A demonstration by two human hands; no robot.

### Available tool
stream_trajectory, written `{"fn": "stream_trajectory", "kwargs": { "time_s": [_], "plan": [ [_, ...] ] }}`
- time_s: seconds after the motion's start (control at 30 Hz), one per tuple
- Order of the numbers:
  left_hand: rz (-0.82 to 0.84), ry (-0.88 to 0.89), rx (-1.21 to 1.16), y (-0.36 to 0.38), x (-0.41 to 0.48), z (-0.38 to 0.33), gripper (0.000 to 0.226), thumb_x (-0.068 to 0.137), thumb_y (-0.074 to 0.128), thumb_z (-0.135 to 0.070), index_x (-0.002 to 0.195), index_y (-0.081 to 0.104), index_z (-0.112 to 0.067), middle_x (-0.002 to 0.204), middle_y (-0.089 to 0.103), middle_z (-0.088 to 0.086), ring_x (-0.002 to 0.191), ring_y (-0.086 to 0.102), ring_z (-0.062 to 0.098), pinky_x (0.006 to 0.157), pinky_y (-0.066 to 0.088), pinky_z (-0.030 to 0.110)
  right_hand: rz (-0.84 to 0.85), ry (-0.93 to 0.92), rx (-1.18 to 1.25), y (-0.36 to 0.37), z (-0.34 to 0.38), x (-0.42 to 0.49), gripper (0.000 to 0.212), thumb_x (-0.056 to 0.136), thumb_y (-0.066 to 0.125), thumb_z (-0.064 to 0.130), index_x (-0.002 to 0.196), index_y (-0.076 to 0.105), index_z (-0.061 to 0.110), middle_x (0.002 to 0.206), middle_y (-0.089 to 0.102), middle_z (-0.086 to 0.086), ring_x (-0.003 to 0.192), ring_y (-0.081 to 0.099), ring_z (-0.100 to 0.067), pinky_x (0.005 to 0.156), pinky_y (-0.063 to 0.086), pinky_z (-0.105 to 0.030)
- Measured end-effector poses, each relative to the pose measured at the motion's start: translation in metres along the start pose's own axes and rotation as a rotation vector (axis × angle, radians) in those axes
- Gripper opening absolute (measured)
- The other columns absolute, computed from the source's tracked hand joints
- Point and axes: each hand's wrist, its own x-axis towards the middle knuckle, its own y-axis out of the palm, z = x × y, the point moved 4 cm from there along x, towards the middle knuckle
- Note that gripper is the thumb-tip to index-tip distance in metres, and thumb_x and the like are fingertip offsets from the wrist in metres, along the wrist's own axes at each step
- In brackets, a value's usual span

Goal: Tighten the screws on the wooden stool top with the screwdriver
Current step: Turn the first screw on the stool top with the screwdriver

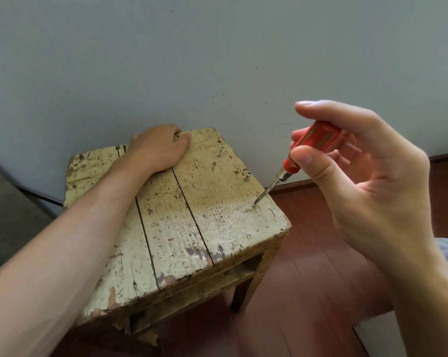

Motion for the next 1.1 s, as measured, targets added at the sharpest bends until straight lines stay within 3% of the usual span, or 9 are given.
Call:
{"fn": "stream_trajectory", "kwargs": {
  "time_s": [0.1, 0.2, 0.3, 0.47, 0.6, 0.77, 1.0, 1.1],
  "plan": [
    [0.000, 0.000, 0.001, 0.000, 0.000, 0.000, 0.055, 0.102, 0.033, -0.056, 0.140, 0.054, -0.023, 0.143, 0.057, 0.004, 0.131, 0.050, 0.032, 0.110, 0.035, 0.048, 0.028, 0.012, -0.008, -0.003, -0.002, -0.002, 0.040, 0.103, 0.073, 0.017, 0.139, 0.064, 0.032, 0.111, 0.074, 0.009, 0.105, 0.076, -0.023, 0.080, 0.056, -0.055],
    [0.000, 0.004, -0.001, 0.000, 0.000, 0.000, 0.055, 0.102, 0.033, -0.056, 0.140, 0.055, -0.023, 0.143, 0.057, 0.004, 0.131, 0.050, 0.032, 0.110, 0.035, 0.049, 0.144, -0.003, 0.022, -0.009, -0.002, -0.002, 0.045, 0.108, 0.063, 0.014, 0.152, 0.055, 0.020, 0.131, 0.072, 0.006, 0.125, 0.070, -0.024, 0.092, 0.057, -0.057],
    [0.000, 0.004, -0.004, 0.001, 0.000, 0.000, 0.054, 0.102, 0.033, -0.056, 0.139, 0.056, -0.023, 0.142, 0.057, 0.004, 0.131, 0.050, 0.031, 0.110, 0.035, 0.048, 0.186, -0.018, 0.055, -0.013, 0.000, 0.000, 0.047, 0.109, 0.059, 0.008, 0.155, 0.051, 0.017, 0.145, 0.067, 0.005, 0.135, 0.066, -0.021, 0.102, 0.058, -0.047],
    [0.002, 0.009, -0.004, -0.001, 0.000, -0.001, 0.055, 0.102, 0.032, -0.056, 0.140, 0.055, -0.023, 0.144, 0.056, 0.004, 0.132, 0.049, 0.031, 0.111, 0.035, 0.049, 0.141, -0.038, 0.092, -0.008, 0.001, 0.000, 0.045, 0.107, 0.063, 0.003, 0.148, 0.056, 0.020, 0.131, 0.073, 0.002, 0.122, 0.074, -0.022, 0.102, 0.060, -0.035],
    [0.006, 0.009, -0.007, 0.000, -0.001, -0.001, 0.055, 0.102, 0.033, -0.056, 0.141, 0.054, -0.023, 0.144, 0.056, 0.004, 0.132, 0.050, 0.031, 0.111, 0.035, 0.050, 0.064, -0.048, 0.107, -0.005, 0.003, 0.002, 0.046, 0.100, 0.075, 0.008, 0.140, 0.061, 0.025, 0.118, 0.075, 0.004, 0.114, 0.077, -0.024, 0.098, 0.062, -0.042],
    [0.003, 0.006, -0.018, -0.001, -0.001, 0.000, 0.054, 0.102, 0.033, -0.056, 0.138, 0.055, -0.023, 0.141, 0.058, 0.004, 0.130, 0.051, 0.031, 0.111, 0.036, 0.051, -0.055, -0.069, 0.001, -0.004, 0.004, 0.001, 0.041, 0.095, 0.084, 0.022, 0.132, 0.067, 0.031, 0.105, 0.075, 0.014, 0.100, 0.079, -0.021, 0.082, 0.061, -0.048],
    [0.004, 0.006, -0.015, -0.002, -0.002, -0.001, 0.054, 0.102, 0.033, -0.056, 0.140, 0.055, -0.023, 0.143, 0.057, 0.004, 0.131, 0.050, 0.032, 0.112, 0.035, 0.052, -0.068, -0.048, -0.017, -0.005, 0.000, -0.003, 0.036, 0.098, 0.081, 0.022, 0.131, 0.070, 0.027, 0.109, 0.074, 0.005, 0.101, 0.076, -0.025, 0.074, 0.055, -0.048],
    [0.002, 0.004, -0.010, -0.002, -0.002, -0.001, 0.054, 0.102, 0.033, -0.056, 0.140, 0.055, -0.023, 0.143, 0.057, 0.004, 0.132, 0.050, 0.032, 0.112, 0.034, 0.051, 0.039, -0.042, 0.021, -0.007, 0.000, -0.004, 0.039, 0.104, 0.071, 0.013, 0.142, 0.064, 0.019, 0.126, 0.075, 0.003, 0.116, 0.075, -0.023, 0.088, 0.061, -0.040]
  ]
}}
